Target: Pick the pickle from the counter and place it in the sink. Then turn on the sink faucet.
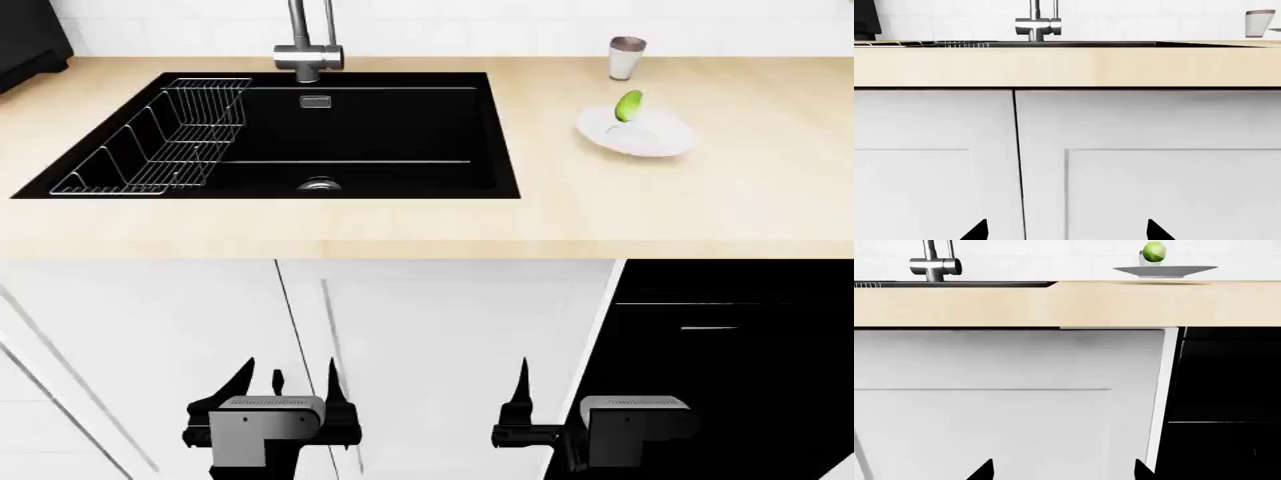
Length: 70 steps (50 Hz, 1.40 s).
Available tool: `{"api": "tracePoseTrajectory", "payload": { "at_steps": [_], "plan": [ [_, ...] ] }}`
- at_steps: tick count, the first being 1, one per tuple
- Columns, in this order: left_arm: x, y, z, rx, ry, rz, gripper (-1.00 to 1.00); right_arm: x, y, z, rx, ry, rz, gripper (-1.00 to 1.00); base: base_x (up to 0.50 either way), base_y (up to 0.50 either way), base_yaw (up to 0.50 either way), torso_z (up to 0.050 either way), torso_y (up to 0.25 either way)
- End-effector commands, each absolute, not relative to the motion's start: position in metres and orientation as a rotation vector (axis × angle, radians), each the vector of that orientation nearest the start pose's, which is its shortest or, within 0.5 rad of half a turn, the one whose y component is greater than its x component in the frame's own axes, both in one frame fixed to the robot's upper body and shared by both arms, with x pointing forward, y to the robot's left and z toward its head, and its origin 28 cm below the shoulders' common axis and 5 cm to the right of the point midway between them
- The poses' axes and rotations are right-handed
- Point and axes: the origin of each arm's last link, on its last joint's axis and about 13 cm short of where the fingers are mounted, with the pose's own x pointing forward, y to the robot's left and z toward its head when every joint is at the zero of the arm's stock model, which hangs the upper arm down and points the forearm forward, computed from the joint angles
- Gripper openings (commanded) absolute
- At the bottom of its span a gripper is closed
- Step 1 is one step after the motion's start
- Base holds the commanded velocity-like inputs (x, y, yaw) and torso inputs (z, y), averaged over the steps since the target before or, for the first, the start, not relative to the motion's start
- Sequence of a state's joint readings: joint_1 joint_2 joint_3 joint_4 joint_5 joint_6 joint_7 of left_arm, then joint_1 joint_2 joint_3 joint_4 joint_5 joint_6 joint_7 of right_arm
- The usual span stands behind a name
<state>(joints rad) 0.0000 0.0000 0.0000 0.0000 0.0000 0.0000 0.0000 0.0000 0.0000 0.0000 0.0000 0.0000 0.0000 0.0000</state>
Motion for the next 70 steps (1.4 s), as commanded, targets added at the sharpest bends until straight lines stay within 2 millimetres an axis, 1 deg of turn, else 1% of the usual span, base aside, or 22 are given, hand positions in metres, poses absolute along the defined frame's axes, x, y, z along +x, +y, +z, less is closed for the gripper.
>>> {"api": "tracePoseTrajectory", "payload": {
  "at_steps": [1, 4, 11, 13, 14, 16, 17, 19, 23, 25, 29, 31, 35, 36, 37, 40, 41, 43, 52, 62, 63, 70],
  "plan": [
    [0.210, 0.206, 0.014, -0.027, -0.006, -0.021, 1.00, 0.211, -0.096, 0.012, -0.004, 0.004, -0.001, 1.00, 0.00, 0.00, 0.00, 0.000, 0.000],
    [0.208, 0.206, 0.014, -0.009, -0.061, -0.016, 1.00, 0.211, -0.097, 0.012, 0.004, 0.003, -0.007, 1.00, 0.00, 0.00, 0.00, 0.000, 0.000],
    [0.210, 0.206, 0.010, -0.033, 0.008, -0.012, 1.00, 0.211, -0.097, 0.011, 0.004, 0.005, -0.008, 1.00, 0.00, 0.00, 0.00, 0.000, 0.000],
    [0.210, 0.206, 0.020, -0.031, 0.012, -0.011, 1.00, 0.211, -0.096, 0.011, 0.001, 0.005, -0.008, 1.00, 0.00, 0.00, 0.00, 0.000, 0.000],
    [0.209, 0.206, 0.011, -0.030, 0.009, -0.012, 1.00, 0.211, -0.096, 0.011, 0.001, 0.005, -0.007, 1.00, 0.00, 0.00, 0.00, 0.000, 0.000],
    [0.212, 0.206, 0.025, -0.018, -0.037, 0.020, 1.00, 0.211, -0.096, 0.011, 0.000, 0.003, -0.008, 1.00, 0.00, 0.00, 0.00, 0.000, 0.000],
    [0.211, 0.206, 0.015, -0.019, -0.035, 0.014, 1.00, 0.211, -0.096, 0.011, -0.002, 0.002, -0.009, 1.00, 0.00, 0.00, 0.00, 0.000, 0.000],
    [0.211, 0.206, 0.008, 0.000, -0.054, 0.010, 1.00, 0.211, -0.097, 0.011, -0.001, -0.003, -0.009, 1.00, 0.00, 0.00, 0.00, 0.000, 0.000],
    [0.206, 0.209, 0.014, -0.081, -0.023, -0.019, 1.00, 0.211, -0.098, 0.014, 0.002, -0.009, -0.026, 1.00, 0.00, 0.00, 0.00, 0.000, 0.000],
    [0.203, 0.209, 0.021, -0.032, -0.096, -0.013, 1.00, 0.211, -0.098, 0.021, -0.006, -0.025, -0.030, 1.00, 0.00, 0.00, 0.00, 0.000, 0.000],
    [0.201, 0.207, 0.035, -0.008, -0.104, -0.006, 1.00, 0.212, -0.097, 0.032, -0.027, -0.033, -0.033, 1.00, 0.00, 0.00, 0.00, 0.000, 0.000],
    [0.199, 0.208, 0.047, -0.076, -0.091, -0.069, 1.00, 0.213, -0.097, 0.041, -0.037, -0.045, -0.031, 1.00, 0.00, 0.00, 0.00, 0.000, 0.000],
    [0.203, 0.208, 0.066, -0.075, -0.098, -0.071, 1.00, 0.218, -0.097, 0.058, -0.054, -0.076, -0.029, 1.00, 0.00, 0.00, 0.00, 0.050, -0.017],
    [0.205, 0.208, 0.075, -0.074, -0.106, -0.064, 1.00, 0.220, -0.097, 0.067, -0.058, -0.084, -0.033, 1.00, 0.00, 0.00, 0.00, 0.050, -0.020],
    [0.207, 0.208, 0.094, -0.081, -0.107, -0.052, 1.00, 0.222, -0.098, 0.074, -0.073, -0.090, -0.034, 1.00, 0.00, 0.00, 0.00, 0.050, -0.020],
    [0.211, 0.208, 0.109, -0.082, -0.122, -0.036, 1.00, 0.226, -0.099, 0.088, -0.104, -0.096, -0.039, 1.00, 0.00, 0.00, 0.00, 0.050, -0.020],
    [0.213, 0.208, 0.105, -0.077, -0.124, -0.029, 1.00, 0.226, -0.098, 0.090, -0.103, -0.098, -0.038, 1.00, 0.00, 0.00, 0.00, 0.050, -0.018],
    [0.216, 0.208, 0.112, -0.082, -0.121, -0.019, 1.00, 0.227, -0.098, 0.099, -0.115, -0.108, -0.041, 1.00, 0.00, 0.00, 0.00, 0.050, -0.018],
    [0.225, 0.205, 0.155, -0.081, -0.167, -0.012, 1.00, 0.243, -0.097, 0.144, -0.173, -0.151, -0.046, 1.00, 0.00, 0.00, 0.00, 0.050, -0.019],
    [0.243, 0.201, 0.180, -0.107, -0.152, -0.006, 1.00, 0.254, -0.098, 0.170, -0.189, -0.179, -0.047, 1.00, 0.00, 0.00, 0.00, 0.050, -0.019],
    [0.247, 0.200, 0.183, -0.110, -0.147, -0.004, 1.00, 0.256, -0.099, 0.174, -0.149, -0.183, -0.033, 1.00, 0.00, 0.00, 0.00, 0.050, -0.018],
    [0.264, 0.194, 0.199, -0.115, -0.152, -0.004, 1.00, 0.267, -0.102, 0.193, -0.208, -0.194, -0.043, 1.00, 0.00, 0.00, 0.00, 0.050, -0.018]
  ]
}}
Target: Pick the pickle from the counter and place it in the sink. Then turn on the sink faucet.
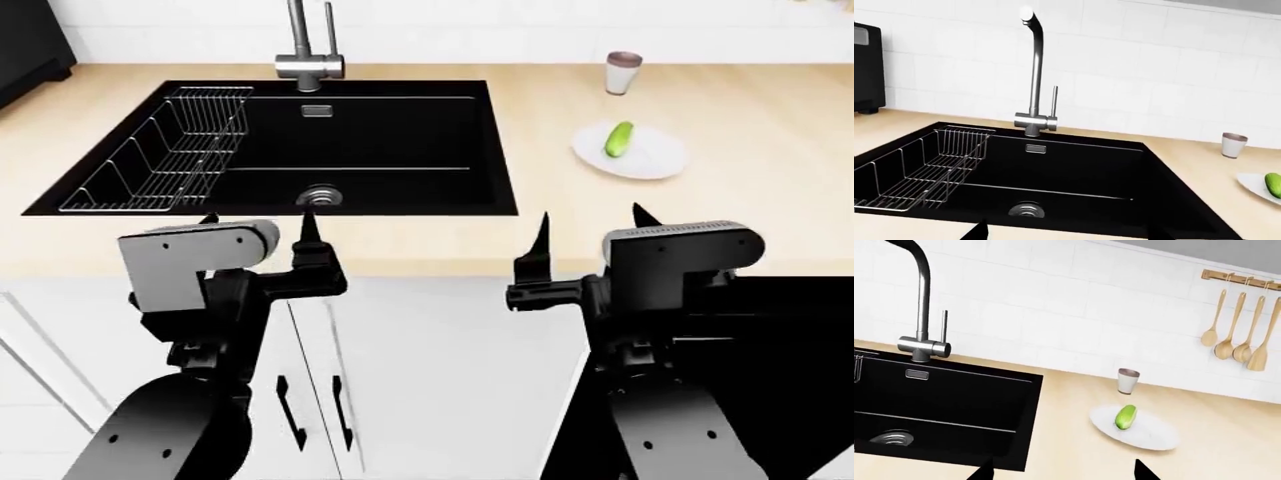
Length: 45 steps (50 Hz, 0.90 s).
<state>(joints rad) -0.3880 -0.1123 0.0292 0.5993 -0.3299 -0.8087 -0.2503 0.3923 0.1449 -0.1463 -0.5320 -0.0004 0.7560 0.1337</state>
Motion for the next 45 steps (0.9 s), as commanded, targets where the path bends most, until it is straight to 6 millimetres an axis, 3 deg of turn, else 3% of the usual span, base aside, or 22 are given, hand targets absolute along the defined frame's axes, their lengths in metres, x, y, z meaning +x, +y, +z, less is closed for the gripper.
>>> {"api": "tracePoseTrajectory", "payload": {
  "at_steps": [1, 15, 24, 32, 37, 45],
  "plan": [
    [0.265, 0.193, 0.200, -0.120, -0.138, -0.010, 1.00, 0.269, -0.103, 0.195, -0.210, -0.193, -0.043, 1.00, 0.00, 0.00, 0.00, 0.050, -0.018],
    [0.336, 0.174, 0.260, -0.116, -0.147, 0.046, 1.00, 0.325, -0.119, 0.257, -0.158, -0.189, -0.014, 1.00, 0.00, 0.00, 0.00, 0.009, -0.003],
    [0.395, 0.157, 0.290, -0.130, -0.130, 0.028, 1.00, 0.365, -0.131, 0.278, -0.124, -0.187, -0.004, 1.00, 0.00, 0.00, 0.00, 0.000, 0.000],
    [0.422, 0.146, 0.284, -0.110, -0.114, 0.071, 1.00, 0.391, -0.141, 0.283, -0.094, -0.156, -0.032, 1.00, 0.02, 0.00, 0.00, 0.000, 0.000],
    [0.430, 0.145, 0.290, -0.134, -0.094, 0.085, 1.00, 0.399, -0.144, 0.283, -0.082, -0.148, -0.030, 1.00, 0.43, 0.00, 0.00, 0.000, 0.000],
    [0.434, 0.148, 0.279, -0.147, -0.068, 0.125, 1.00, 0.399, -0.145, 0.285, -0.094, -0.151, -0.027, 1.00, 0.50, 0.00, 0.00, 0.000, 0.000]
  ]
}}
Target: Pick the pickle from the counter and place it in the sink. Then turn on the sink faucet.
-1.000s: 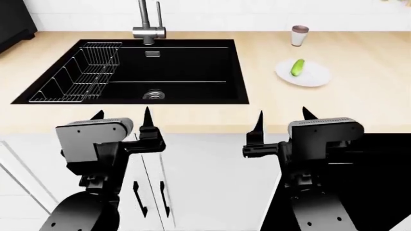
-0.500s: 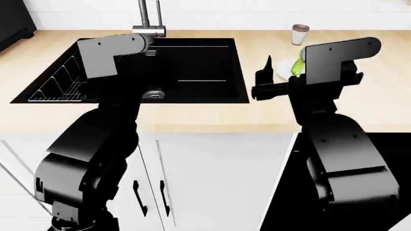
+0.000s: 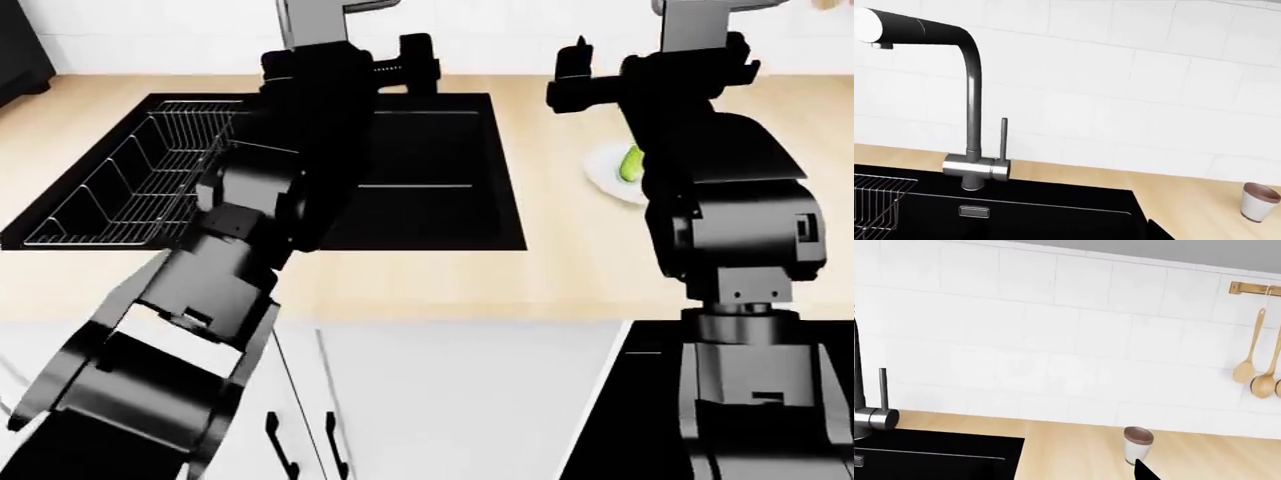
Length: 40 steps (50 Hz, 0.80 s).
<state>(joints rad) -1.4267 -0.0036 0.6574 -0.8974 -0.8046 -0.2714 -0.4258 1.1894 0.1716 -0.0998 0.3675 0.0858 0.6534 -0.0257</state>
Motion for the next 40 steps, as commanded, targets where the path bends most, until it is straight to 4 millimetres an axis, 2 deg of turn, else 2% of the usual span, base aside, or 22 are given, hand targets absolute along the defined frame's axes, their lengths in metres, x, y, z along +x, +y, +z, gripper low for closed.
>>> {"api": "tracePoseTrajectory", "payload": {
  "at_steps": [1, 24, 40],
  "plan": [
    [0.434, 0.148, 0.278, -0.149, -0.066, 0.134, 1.00, 0.399, -0.146, 0.284, -0.092, -0.150, -0.028, 1.00, 0.50, 0.00, 0.00, 0.000, 0.000],
    [0.437, 0.154, 0.281, -0.212, -0.063, 0.180, 1.00, 0.397, -0.147, 0.283, -0.093, -0.133, -0.032, 1.00, 0.50, 0.00, 0.00, 0.000, 0.000],
    [0.439, 0.162, 0.272, -0.100, -0.090, 0.206, 1.00, 0.391, -0.151, 0.281, -0.079, -0.126, -0.039, 1.00, 0.50, 0.01, 0.00, 0.000, 0.001]
  ]
}}
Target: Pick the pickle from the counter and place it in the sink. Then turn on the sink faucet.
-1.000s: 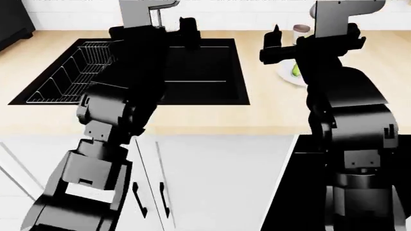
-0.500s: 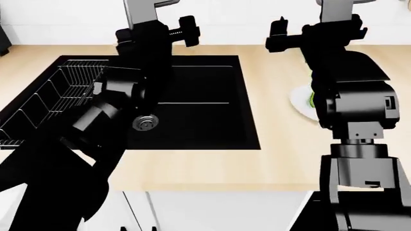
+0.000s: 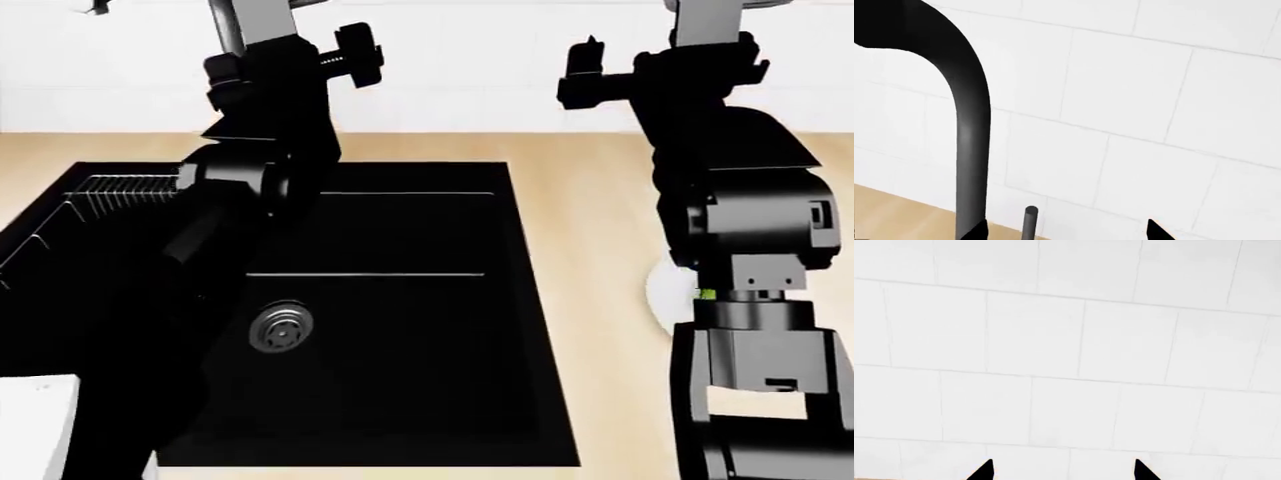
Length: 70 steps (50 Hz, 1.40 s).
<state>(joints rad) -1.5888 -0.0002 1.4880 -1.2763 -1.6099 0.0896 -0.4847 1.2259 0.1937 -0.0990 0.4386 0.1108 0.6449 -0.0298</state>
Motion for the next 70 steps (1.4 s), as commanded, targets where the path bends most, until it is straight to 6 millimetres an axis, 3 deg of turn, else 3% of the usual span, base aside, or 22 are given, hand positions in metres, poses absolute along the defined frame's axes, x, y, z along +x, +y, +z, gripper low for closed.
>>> {"api": "tracePoseTrajectory", "payload": {
  "at_steps": [1, 14, 28, 33, 40, 47, 49, 52, 58, 61, 70],
  "plan": [
    [0.439, 0.162, 0.272, -0.101, -0.088, 0.203, 1.00, 0.391, -0.151, 0.281, -0.079, -0.126, -0.040, 1.00, 0.40, 0.06, 0.00, 0.000, 0.000],
    [0.438, 0.161, 0.269, -0.089, -0.080, 0.185, 1.00, 0.391, -0.153, 0.279, -0.081, -0.125, -0.049, 1.00, 0.40, 0.01, 0.00, 0.000, 0.000],
    [0.439, 0.164, 0.269, -0.092, -0.082, 0.223, 1.00, 0.386, -0.157, 0.276, -0.080, -0.101, -0.056, 1.00, 0.00, 0.00, 0.00, 0.000, 0.001],
    [0.439, 0.165, 0.271, -0.084, -0.084, 0.227, 1.00, 0.375, -0.158, 0.275, -0.086, -0.044, -0.042, 1.00, 0.00, 0.00, 0.00, 0.000, 0.000],
    [0.439, 0.165, 0.266, -0.078, -0.074, 0.233, 1.00, 0.325, -0.160, 0.283, -0.088, 0.060, -0.001, 1.00, 0.00, 0.00, 0.00, 0.000, 0.000],
    [0.439, 0.167, 0.269, -0.081, -0.078, 0.246, 1.00, 0.284, -0.164, 0.308, -0.083, 0.056, -0.003, 1.00, 0.00, 0.00, 0.00, 0.000, 0.000],
    [0.439, 0.167, 0.268, -0.078, -0.078, 0.244, 1.00, 0.275, -0.178, 0.316, -0.089, 0.057, -0.122, 1.00, 0.00, 0.00, 0.00, 0.000, 0.000],
    [0.439, 0.167, 0.268, -0.078, -0.078, 0.245, 1.00, 0.259, -0.180, 0.327, -0.101, 0.062, -0.230, 1.00, 0.00, 0.00, 0.00, 0.000, 0.000],
    [0.439, 0.168, 0.267, -0.078, -0.079, 0.244, 1.00, 0.205, -0.177, 0.349, -0.100, 0.113, -0.040, 1.00, 0.00, 0.00, 0.00, 0.000, 0.000],
    [0.439, 0.169, 0.266, -0.077, -0.077, 0.244, 1.00, 0.187, -0.180, 0.357, -0.100, 0.134, -0.053, 1.00, 0.00, 0.00, 0.00, 0.000, 0.000],
    [0.440, 0.169, 0.269, -0.076, -0.084, 0.240, 1.00, 0.152, -0.188, 0.367, -0.048, 0.288, -0.099, 1.00, 0.00, 0.00, 0.00, 0.000, 0.000]
  ]
}}
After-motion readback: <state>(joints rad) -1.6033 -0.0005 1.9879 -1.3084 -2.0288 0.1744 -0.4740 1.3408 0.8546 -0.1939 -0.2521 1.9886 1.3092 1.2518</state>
